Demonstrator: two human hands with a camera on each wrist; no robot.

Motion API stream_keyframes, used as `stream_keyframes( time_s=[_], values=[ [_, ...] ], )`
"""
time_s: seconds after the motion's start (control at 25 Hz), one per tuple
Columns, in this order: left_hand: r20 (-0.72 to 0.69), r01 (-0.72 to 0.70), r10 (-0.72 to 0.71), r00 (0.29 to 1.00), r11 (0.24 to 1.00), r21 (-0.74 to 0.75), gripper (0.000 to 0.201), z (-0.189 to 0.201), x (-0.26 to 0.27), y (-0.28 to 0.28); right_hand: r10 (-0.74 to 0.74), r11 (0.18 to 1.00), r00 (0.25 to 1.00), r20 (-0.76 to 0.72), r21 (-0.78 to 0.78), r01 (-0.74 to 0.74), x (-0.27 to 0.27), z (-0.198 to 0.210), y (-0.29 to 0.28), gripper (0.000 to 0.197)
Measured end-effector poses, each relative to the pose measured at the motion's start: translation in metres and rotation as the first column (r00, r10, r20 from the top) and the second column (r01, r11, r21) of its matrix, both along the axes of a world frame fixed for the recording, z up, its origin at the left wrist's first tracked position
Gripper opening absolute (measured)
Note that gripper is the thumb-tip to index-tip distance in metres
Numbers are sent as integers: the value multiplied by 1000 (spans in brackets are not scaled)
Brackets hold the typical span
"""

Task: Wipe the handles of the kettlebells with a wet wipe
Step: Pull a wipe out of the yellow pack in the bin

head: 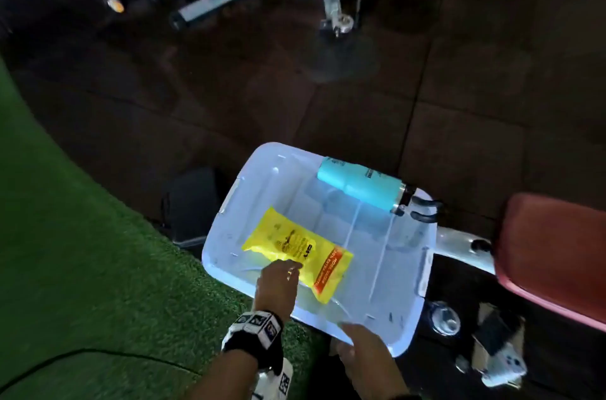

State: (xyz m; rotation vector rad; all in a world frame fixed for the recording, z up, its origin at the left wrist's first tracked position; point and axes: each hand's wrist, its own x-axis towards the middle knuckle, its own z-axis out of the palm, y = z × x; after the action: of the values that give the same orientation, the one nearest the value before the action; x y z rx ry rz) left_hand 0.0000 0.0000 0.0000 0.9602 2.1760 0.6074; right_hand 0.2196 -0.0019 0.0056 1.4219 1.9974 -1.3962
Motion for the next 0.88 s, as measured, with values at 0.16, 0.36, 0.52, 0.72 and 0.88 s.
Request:
stream_keyframes(
  time_s=[0.16, 0.36, 0.52, 0.72, 0.88],
  values=[
    [-137, 27, -43, 990, 993, -115, 27, -58, -4, 55, 85, 986, 996, 10, 145, -85, -44, -52, 61, 72],
    [-213, 176, -206, 955, 973, -152, 37, -77, 0, 66, 193, 968, 975, 109, 144, -207, -62, -90, 67, 98],
    [-175, 119, -148, 973, 979, -164, 25, -73, -8, 68, 218, 964, 954, 205, 107, -243, -63, -85, 63, 100],
    [-5, -122, 123, 992, 985, -124, 12, -61, -36, 67, 204, 976, 940, 274, 13, -216, -77, -75, 73, 94],
    [101, -335, 350, 931, 931, -145, 16, -51, -96, 53, 119, 983, 933, 339, 90, -158, -92, -71, 73, 81]
  ],
)
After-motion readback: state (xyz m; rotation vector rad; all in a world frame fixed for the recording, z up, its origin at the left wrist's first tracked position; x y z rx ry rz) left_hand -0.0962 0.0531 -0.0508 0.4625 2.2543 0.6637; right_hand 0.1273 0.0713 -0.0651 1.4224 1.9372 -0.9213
